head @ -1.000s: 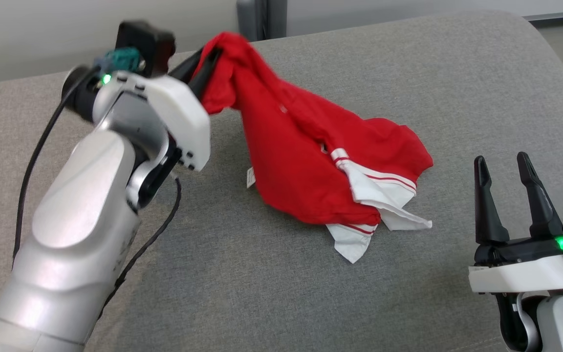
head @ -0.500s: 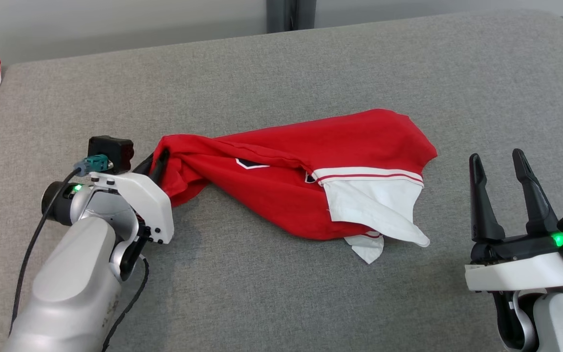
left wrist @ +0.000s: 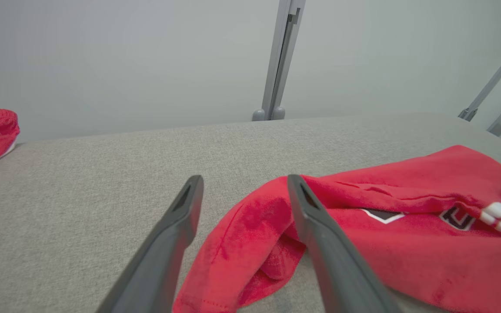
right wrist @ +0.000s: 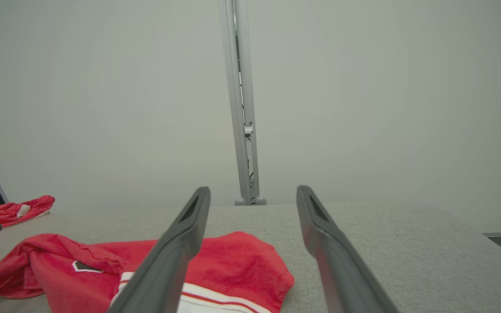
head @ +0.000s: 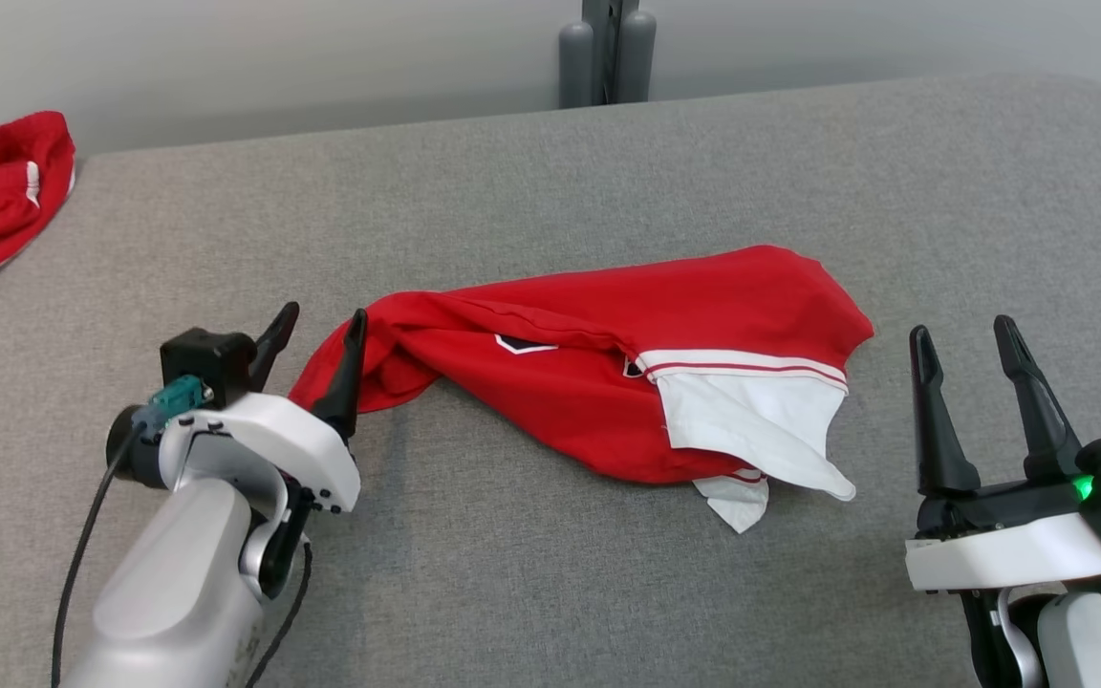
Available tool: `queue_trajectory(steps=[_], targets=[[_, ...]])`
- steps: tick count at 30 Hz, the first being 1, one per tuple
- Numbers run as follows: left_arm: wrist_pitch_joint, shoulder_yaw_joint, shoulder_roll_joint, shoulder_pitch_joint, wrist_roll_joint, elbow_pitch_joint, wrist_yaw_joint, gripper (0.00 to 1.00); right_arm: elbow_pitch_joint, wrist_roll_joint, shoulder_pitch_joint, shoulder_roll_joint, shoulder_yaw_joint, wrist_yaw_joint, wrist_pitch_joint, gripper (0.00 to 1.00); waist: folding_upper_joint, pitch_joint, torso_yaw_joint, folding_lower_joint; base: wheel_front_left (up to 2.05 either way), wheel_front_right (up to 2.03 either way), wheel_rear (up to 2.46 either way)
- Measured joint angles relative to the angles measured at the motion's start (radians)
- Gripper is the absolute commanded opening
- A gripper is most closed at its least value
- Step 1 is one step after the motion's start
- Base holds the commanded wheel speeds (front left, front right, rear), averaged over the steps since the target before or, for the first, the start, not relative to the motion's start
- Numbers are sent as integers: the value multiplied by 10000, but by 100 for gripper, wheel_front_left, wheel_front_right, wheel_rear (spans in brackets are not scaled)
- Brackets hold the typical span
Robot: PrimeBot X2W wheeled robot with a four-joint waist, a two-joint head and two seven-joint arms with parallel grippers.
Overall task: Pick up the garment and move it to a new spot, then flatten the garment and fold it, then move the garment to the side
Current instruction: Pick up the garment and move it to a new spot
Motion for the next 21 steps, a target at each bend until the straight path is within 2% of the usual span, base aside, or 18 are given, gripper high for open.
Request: queue_trajectory(steps=[4, 8, 14, 21], targets=[[-477, 163, -67, 569, -63, -525, 180, 100, 31, -136, 143, 0, 44, 0, 0, 100, 0, -284, 112, 0, 0, 0, 0], [-731, 571, -128, 1439, -73, -1390, 606, 100, 136, -324, 185, 6, 226, 2, 0, 100, 0, -566, 224, 0, 0, 0, 0], [-777, 1693, -378, 3146, 393, -3545, 1289, 100, 213, -479, 371, 4, 207, 2, 0, 100, 0, -890, 450, 0, 0, 0, 0], [-788, 2502, -884, 4958, 1131, -5045, 1340, 100, 318, -364, 612, 4, 190, 2, 0, 100, 0, -1179, 659, 0, 0, 0, 0]])
